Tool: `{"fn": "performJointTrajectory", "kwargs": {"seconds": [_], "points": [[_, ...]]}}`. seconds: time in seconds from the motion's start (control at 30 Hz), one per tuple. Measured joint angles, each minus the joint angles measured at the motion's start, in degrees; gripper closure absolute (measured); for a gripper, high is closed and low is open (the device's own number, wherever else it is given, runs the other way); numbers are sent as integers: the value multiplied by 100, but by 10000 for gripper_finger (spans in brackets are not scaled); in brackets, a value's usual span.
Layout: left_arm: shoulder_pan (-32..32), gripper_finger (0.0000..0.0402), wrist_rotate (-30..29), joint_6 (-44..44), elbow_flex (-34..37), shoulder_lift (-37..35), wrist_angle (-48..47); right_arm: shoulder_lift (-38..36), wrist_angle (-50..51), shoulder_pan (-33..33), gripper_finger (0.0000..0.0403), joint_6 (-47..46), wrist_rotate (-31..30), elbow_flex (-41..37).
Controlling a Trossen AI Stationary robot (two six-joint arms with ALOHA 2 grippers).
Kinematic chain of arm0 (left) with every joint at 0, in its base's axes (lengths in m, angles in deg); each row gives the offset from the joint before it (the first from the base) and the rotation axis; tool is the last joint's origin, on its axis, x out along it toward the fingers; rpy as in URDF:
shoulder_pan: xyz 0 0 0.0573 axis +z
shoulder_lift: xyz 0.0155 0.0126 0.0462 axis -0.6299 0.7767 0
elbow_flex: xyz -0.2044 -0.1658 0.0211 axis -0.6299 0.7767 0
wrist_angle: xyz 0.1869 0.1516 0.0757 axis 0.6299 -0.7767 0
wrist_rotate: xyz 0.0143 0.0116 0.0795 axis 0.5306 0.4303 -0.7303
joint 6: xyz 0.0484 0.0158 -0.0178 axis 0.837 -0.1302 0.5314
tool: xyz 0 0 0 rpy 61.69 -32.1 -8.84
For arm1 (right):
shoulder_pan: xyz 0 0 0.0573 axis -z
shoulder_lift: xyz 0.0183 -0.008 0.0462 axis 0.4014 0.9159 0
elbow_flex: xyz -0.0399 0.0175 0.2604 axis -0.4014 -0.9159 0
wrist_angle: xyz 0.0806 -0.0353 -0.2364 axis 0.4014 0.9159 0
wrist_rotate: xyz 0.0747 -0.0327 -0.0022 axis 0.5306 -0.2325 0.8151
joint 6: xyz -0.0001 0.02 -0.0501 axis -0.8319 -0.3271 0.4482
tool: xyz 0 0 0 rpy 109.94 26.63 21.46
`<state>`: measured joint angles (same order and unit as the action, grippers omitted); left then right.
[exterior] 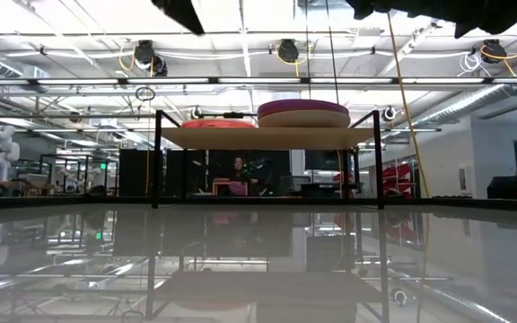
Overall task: Place and stack plates onto a shelf
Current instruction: Return to Home Position
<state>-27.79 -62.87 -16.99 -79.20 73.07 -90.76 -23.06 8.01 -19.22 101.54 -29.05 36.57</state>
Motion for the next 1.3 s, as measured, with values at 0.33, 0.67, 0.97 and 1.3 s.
{"fn": "performJointTrajectory", "kwargs": {"seconds": [0.33,0.67,0.97,1.3], "points": [[-673,257,12,-629,900,-2248,766,-1438,1657,172,250,114,-470,0],[-954,257,593,-1061,3983,-4604,3093,-2355,2826,212,250,70,-455,0],[-958,257,615,-1449,5199,-5803,3562,-2571,3555,212,250,-156,-526,-13],[-958,257,835,-1593,6049,-6545,3943,-2726,2129,255,250,-531,-601,-1337]]}}
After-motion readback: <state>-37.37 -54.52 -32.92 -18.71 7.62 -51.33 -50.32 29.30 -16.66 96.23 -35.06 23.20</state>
